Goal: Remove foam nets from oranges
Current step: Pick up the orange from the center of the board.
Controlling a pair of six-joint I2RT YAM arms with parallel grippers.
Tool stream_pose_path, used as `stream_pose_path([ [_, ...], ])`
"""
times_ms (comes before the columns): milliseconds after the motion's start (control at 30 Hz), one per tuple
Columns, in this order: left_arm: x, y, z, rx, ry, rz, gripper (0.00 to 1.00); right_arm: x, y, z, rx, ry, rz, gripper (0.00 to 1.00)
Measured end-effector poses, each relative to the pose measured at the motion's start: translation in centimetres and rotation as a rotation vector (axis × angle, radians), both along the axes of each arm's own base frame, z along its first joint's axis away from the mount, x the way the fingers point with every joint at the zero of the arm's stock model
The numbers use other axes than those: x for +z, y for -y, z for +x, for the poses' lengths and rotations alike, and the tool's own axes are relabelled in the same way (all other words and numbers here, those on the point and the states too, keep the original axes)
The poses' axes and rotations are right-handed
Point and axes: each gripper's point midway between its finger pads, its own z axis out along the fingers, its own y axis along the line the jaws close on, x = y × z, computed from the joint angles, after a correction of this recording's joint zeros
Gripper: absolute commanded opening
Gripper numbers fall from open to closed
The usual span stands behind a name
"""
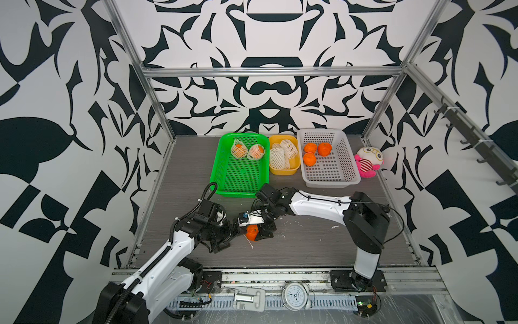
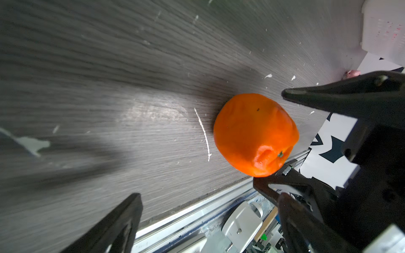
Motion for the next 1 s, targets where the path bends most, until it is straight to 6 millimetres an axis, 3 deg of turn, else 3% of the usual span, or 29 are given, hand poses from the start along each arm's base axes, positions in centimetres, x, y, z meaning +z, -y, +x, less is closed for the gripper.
stream_pose_path([
  [200, -0.6, -0.6, -0.4, 0.018, -0.026, 0.029, 0.99, -1.2, -0.2, 0.2, -0.009, -0.033, -0.040, 0.85],
  [567, -0.8, -0.8, -0.6, 0.024, -0.040, 0.039, 0.99, -1.4, -0.3, 0.2, -0.016, -0.055, -0.061, 0.69],
  [1000, -0.5, -0.7, -0.5, 0.024, -0.019, 0.030, 0.99, -1.5, 0.1, 0.2, -0.037, -0.063, -0.090, 0.61],
])
